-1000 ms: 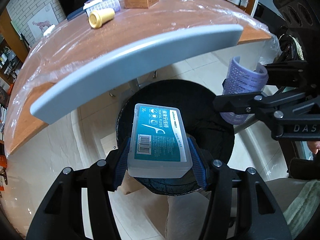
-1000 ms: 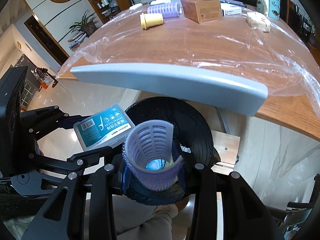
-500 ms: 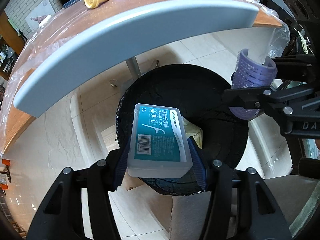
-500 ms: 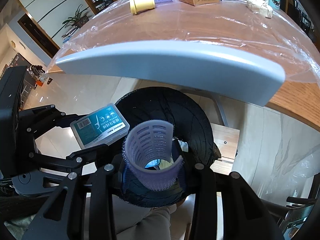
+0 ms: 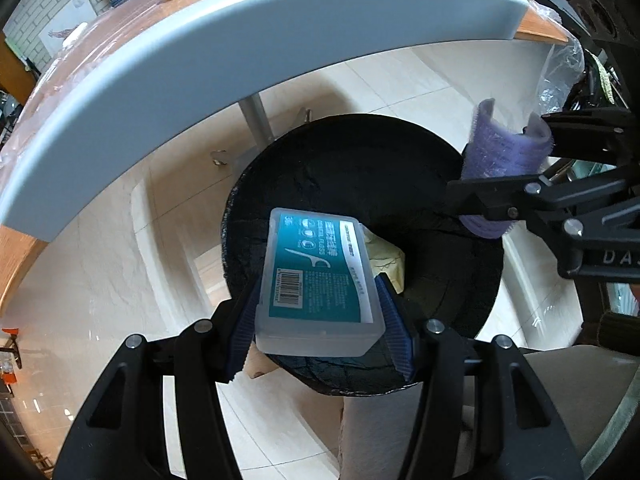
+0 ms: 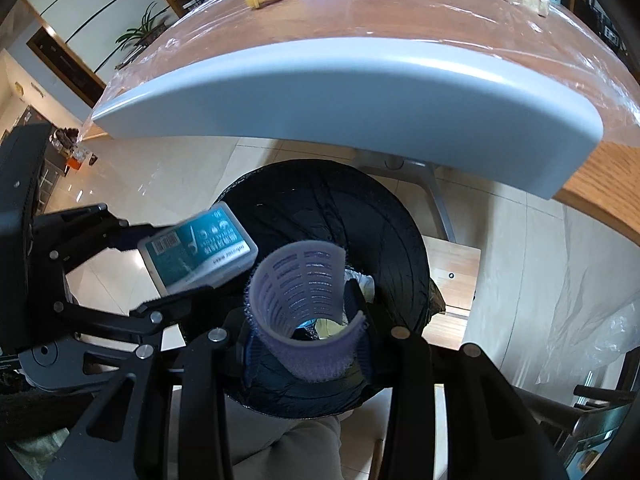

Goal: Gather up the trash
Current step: 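Open the left tool while the right tool opens, dropping floss box and roller into bin, then move both tools back over the table toward the yellow cup and cardboard box, then grasp the yellow cup with the left tool while the right tool grasps the brown cardboard box, then carry the yellow cup and brown cardboard box over the black trash bin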

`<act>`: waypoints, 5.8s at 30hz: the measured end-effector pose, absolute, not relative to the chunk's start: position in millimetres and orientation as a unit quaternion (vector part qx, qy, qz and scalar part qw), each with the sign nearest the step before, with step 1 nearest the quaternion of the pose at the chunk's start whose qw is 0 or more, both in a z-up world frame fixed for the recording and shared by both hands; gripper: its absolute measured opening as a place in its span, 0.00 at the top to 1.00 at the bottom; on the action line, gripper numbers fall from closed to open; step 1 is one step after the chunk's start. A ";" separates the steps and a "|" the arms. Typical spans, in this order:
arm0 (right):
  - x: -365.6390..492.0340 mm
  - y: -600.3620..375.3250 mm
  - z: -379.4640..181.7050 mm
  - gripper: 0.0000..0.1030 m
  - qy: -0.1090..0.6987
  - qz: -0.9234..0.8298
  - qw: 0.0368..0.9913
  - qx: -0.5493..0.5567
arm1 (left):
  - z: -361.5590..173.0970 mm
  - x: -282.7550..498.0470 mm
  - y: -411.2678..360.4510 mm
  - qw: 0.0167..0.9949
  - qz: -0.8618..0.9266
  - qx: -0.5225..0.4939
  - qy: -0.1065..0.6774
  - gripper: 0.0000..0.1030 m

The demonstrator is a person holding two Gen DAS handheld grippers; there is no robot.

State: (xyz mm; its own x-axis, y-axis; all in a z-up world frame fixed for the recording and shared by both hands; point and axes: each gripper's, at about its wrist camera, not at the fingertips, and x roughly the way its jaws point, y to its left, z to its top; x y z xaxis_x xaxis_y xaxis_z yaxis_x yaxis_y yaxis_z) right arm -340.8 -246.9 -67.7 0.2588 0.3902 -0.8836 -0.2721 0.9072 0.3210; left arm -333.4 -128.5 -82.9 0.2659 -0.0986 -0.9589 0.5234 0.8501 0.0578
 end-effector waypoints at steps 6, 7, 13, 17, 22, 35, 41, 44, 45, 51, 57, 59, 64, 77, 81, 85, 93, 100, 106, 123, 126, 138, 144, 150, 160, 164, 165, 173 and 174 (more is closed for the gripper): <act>-343.5 -266.4 -66.5 0.23 0.570 0.192 0.793 0.098 | -81.6 -327.5 -125.1 0.778 -0.193 0.175 0.571 0.27; -344.6 -268.8 -65.9 0.23 0.570 0.191 0.793 0.100 | -81.1 -326.8 -124.9 0.778 -0.193 0.173 0.572 0.27; -353.2 -277.6 -53.5 0.22 0.560 0.185 0.802 0.099 | -76.9 -328.0 -120.3 0.778 -0.189 0.169 0.575 0.26; -365.3 -285.1 -15.1 0.22 0.518 0.191 0.830 0.081 | -46.8 -343.4 -112.4 0.787 -0.210 0.136 0.564 0.26; -369.0 -296.8 47.5 0.07 0.426 0.183 0.883 0.069 | 1.6 -351.5 -110.7 0.805 -0.253 0.094 0.529 0.17; -265.9 -296.4 74.2 0.04 0.393 0.140 0.908 0.048 | 48.8 -251.9 -99.8 0.869 -0.182 0.103 0.449 0.10; -220.4 -281.7 60.2 0.04 0.409 0.141 0.901 0.028 | 35.0 -209.3 -97.6 0.860 -0.180 0.117 0.463 0.10; -198.7 -275.6 51.6 0.04 0.419 0.141 0.897 0.019 | 26.4 -192.8 -100.0 0.855 -0.185 0.125 0.469 0.10; -192.6 -274.3 48.8 0.04 0.422 0.142 0.895 0.017 | 24.0 -187.1 -100.9 0.853 -0.188 0.126 0.470 0.10; -157.2 -262.4 30.3 0.04 0.441 0.147 0.885 0.000 | 13.9 -163.2 -103.2 0.844 -0.207 0.127 0.478 0.11; -134.5 -259.2 15.7 0.08 0.462 0.154 0.873 0.017 | 5.7 -147.7 -103.9 0.836 -0.221 0.131 0.484 0.32; -129.8 -259.1 14.8 0.09 0.465 0.157 0.871 0.026 | 4.1 -144.8 -104.2 0.835 -0.224 0.133 0.485 0.36; -124.5 -253.1 12.2 0.09 0.472 0.169 0.865 0.021 | 3.6 -140.5 -108.6 0.831 -0.240 0.140 0.482 0.42; -120.9 -251.2 9.1 0.42 0.492 0.184 0.850 0.042 | 3.4 -137.2 -111.6 0.827 -0.254 0.137 0.482 0.62; -125.6 -256.8 9.9 0.43 0.492 0.189 0.847 0.070 | 4.8 -139.8 -110.9 0.831 -0.251 0.128 0.480 0.62; -132.0 -259.4 12.5 0.43 0.489 0.192 0.847 0.085 | 7.7 -141.5 -110.2 0.834 -0.250 0.116 0.479 0.63; -150.8 -263.3 23.3 0.44 0.476 0.192 0.854 0.092 | 16.2 -146.1 -109.8 0.840 -0.249 0.095 0.473 0.63; -163.3 -265.5 30.7 0.44 0.466 0.194 0.858 0.092 | 20.4 -152.0 -110.8 0.844 -0.243 0.086 0.470 0.63; -174.3 -268.7 34.6 0.44 0.462 0.199 0.858 0.101 | 23.2 -159.0 -106.8 0.848 -0.234 0.076 0.470 0.63; -222.1 -274.1 60.6 0.44 0.435 0.212 0.869 0.097 | 40.8 -191.9 -103.7 0.858 -0.229 0.061 0.456 0.63; -231.3 -275.4 63.3 0.44 0.433 0.216 0.870 0.096 | 44.2 -198.5 -104.0 0.859 -0.229 0.060 0.453 0.63; -268.8 -278.0 65.2 0.44 0.434 0.227 0.867 0.093 | 50.3 -224.3 -106.3 0.861 -0.231 0.061 0.448 0.63; -282.5 -279.9 64.9 0.44 0.435 0.230 0.866 0.092 | 49.6 -234.8 -106.5 0.861 -0.232 0.062 0.448 0.63; -301.8 -281.8 63.4 0.44 0.438 0.235 0.863 0.090 | 47.6 -253.3 -106.9 0.860 -0.234 0.063 0.449 0.63; -327.1 -279.6 64.7 0.44 0.443 0.242 0.860 0.079 | 47.2 -279.7 -108.9 0.856 -0.242 0.069 0.452 0.63; -335.1 -281.6 63.0 0.44 0.447 0.240 0.858 0.079 | 46.3 -289.5 -109.0 0.853 -0.245 0.074 0.454 0.63; -337.5 -282.1 62.5 0.44 0.448 0.239 0.858 0.079 | 46.1 -291.4 -109.1 0.853 -0.246 0.075 0.454 0.63; -349.1 -284.7 57.5 0.44 0.457 0.241 0.853 0.072 | 42.3 -305.1 -111.2 0.849 -0.249 0.084 0.458 0.63; -350.6 -284.9 56.7 0.44 0.458 0.241 0.852 0.071 | 41.8 -306.5 -111.8 0.849 -0.250 0.085 0.458 0.63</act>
